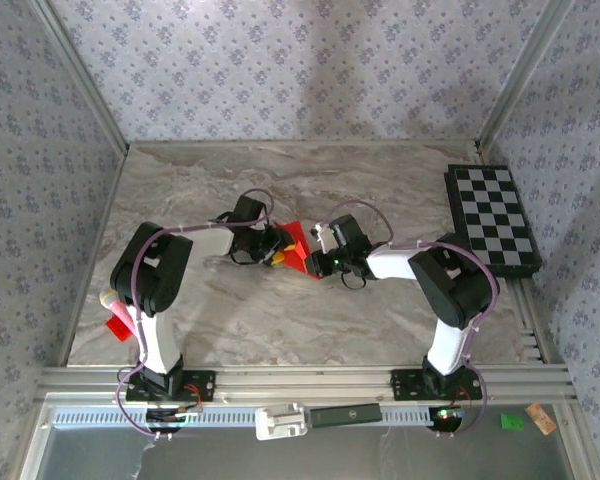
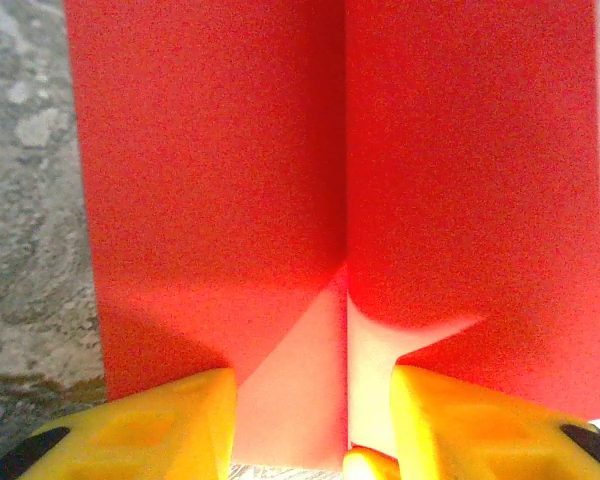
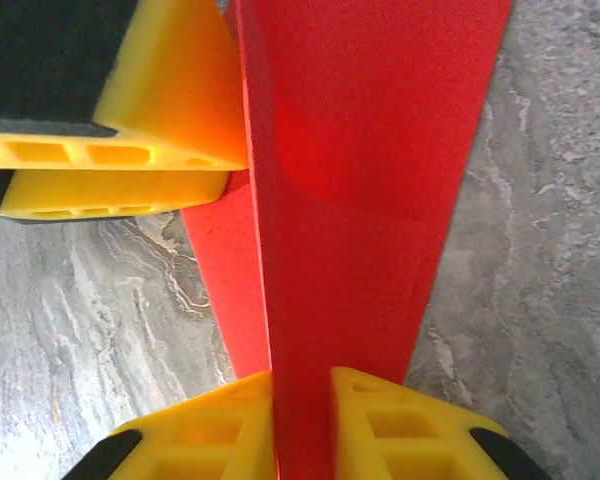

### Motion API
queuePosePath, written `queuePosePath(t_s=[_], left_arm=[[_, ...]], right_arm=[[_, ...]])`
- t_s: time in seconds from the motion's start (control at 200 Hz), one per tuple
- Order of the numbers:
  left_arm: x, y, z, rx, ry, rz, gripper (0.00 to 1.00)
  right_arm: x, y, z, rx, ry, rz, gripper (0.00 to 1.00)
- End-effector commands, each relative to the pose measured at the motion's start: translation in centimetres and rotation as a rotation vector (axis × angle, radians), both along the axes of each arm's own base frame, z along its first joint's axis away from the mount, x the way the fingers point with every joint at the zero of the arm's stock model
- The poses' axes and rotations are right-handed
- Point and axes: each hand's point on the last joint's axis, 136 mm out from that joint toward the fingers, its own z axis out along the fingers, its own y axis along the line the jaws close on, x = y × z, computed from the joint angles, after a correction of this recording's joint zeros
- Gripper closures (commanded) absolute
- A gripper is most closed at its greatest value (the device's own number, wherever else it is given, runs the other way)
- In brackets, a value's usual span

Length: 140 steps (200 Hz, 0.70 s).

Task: Fold a paper plane with a square sheet of paper (pick it up from the middle)
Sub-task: Fourth fold the wing at the center of the table.

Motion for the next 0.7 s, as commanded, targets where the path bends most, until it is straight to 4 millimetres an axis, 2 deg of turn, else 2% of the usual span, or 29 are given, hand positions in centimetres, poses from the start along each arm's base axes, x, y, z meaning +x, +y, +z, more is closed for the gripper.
queuePosePath(t_s=[0.0, 0.315, 0.695], left_arm=[[-1.93, 1.03, -2.55, 0.091, 0.097, -0.018, 0.55], [-2.08, 1.13, -3.00, 0.104, 0.115, -0.023, 0.55], [-1.85, 1.37, -2.24, 0.126, 0.092, -0.035, 0.55]], right_arm=[[0.25, -0.65, -0.68, -0.026, 0.023, -0.035, 0.79], [-0.04, -0.20, -0.89, -0.004, 0.056, -0.014, 0.87], [-0.11, 0.05, -0.94, 0.054, 0.128, -0.004, 0.93]])
